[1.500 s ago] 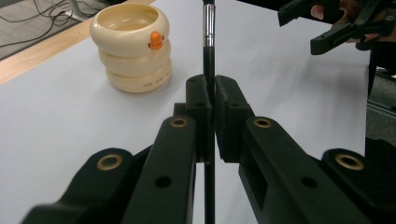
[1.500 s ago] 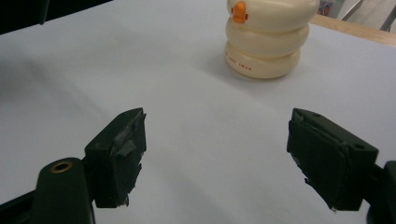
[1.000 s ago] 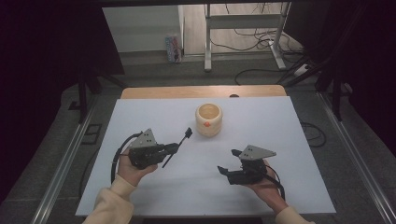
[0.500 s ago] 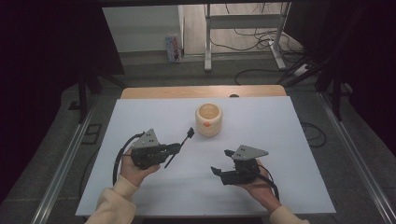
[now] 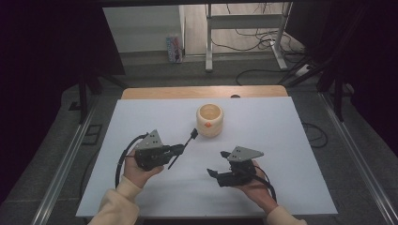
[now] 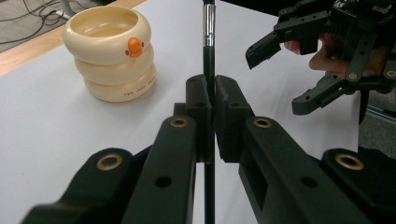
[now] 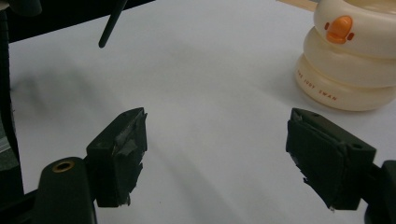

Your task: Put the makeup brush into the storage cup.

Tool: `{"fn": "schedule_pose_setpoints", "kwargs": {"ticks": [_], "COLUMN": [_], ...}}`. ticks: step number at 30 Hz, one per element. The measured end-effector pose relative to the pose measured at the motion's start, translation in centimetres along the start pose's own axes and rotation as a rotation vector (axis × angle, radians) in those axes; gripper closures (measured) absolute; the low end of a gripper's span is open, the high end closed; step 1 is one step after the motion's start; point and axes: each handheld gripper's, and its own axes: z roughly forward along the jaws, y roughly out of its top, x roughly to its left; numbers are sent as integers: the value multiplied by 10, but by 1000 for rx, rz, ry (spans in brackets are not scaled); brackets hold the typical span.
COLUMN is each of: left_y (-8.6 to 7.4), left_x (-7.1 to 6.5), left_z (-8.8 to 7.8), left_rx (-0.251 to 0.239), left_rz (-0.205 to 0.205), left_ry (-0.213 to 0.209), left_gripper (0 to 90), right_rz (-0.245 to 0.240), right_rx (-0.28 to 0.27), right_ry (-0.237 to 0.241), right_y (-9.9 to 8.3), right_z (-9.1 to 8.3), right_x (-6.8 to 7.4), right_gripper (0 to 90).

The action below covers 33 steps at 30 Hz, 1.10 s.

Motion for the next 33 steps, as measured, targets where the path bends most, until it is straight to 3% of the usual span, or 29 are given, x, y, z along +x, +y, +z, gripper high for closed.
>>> {"fn": "schedule_pose_setpoints", "kwargs": {"ticks": [15, 33], "left_y": [5, 11], "left_x": [-10, -23], "left_z": [10, 28], "left_rx": [-8, -22], "left_rz": [5, -12], "left_ry": [-11, -20], "left_gripper": [857, 857], "right_rz": [-18, -12], "right_rx": [20, -9], "right_ry": [34, 70], "right_y": [2, 13], "right_z": [9, 26], "right_x": [8, 22], "right_gripper": [206, 218]}}
